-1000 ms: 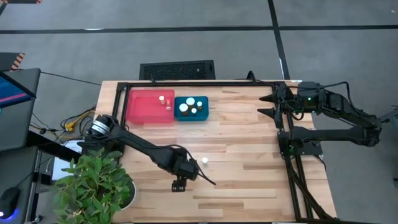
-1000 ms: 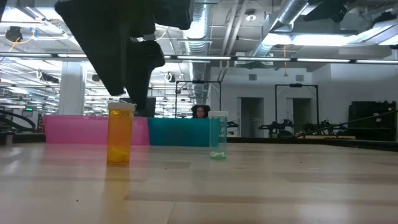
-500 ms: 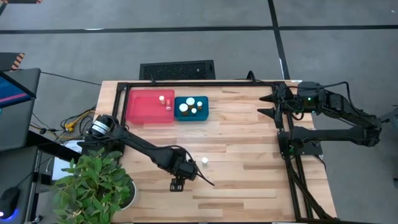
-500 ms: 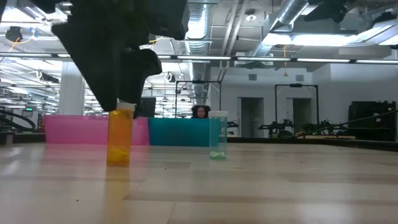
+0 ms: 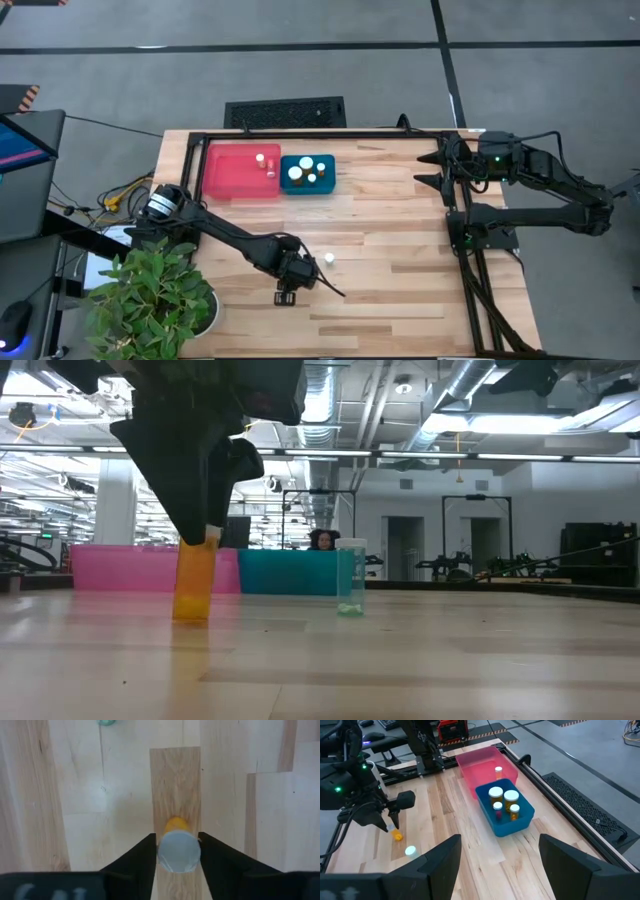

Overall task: Pick and place medicine bottles into bin by pill shape (circle, oval)
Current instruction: Put the orange tablet bottle into the pink bin

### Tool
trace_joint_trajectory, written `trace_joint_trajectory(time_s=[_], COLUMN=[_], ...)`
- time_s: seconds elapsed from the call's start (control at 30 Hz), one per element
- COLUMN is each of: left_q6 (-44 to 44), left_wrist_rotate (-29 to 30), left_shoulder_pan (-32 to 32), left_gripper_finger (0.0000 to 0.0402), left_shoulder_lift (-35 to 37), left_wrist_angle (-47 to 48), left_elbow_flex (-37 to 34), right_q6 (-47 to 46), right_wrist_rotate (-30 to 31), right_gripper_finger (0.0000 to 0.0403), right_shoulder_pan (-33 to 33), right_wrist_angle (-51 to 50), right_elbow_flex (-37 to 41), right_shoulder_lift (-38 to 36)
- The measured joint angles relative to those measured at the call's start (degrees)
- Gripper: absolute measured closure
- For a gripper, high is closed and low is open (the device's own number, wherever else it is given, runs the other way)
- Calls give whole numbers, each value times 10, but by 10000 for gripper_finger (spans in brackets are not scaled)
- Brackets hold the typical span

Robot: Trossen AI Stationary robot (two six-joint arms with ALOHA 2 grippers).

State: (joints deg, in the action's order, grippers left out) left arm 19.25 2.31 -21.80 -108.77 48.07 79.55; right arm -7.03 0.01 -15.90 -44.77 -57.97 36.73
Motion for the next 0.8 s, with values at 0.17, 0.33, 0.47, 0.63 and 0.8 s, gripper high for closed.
trace_joint_trajectory(time_s=[0.17, 0.33, 0.47, 0.63, 0.8], left_q6=[6, 41, 67, 107, 145], left_wrist_rotate=[-3, -6, -2, 43, 122], left_shoulder_pan=[0, 14, 45, 104, 177], left_gripper_finger=[293, 285, 271, 275, 281], left_shoulder_lift=[0, 6, 35, 87, 150], left_wrist_angle=[0, 20, 61, 111, 165], left_elbow_flex=[0, 2, 3, 3, 3], right_q6=[0, 0, 1, 2, 2], right_wrist_rotate=[0, 0, 1, 1, 1], right_gripper_finger=[127, 127, 127, 127, 127], right_shoulder_pan=[0, 0, 0, 0, 0], right_wrist_angle=[0, 0, 0, 1, 2], right_elbow_flex=[0, 0, 0, 0, 0], right_shoulder_lift=[0, 0, 0, 0, 0])
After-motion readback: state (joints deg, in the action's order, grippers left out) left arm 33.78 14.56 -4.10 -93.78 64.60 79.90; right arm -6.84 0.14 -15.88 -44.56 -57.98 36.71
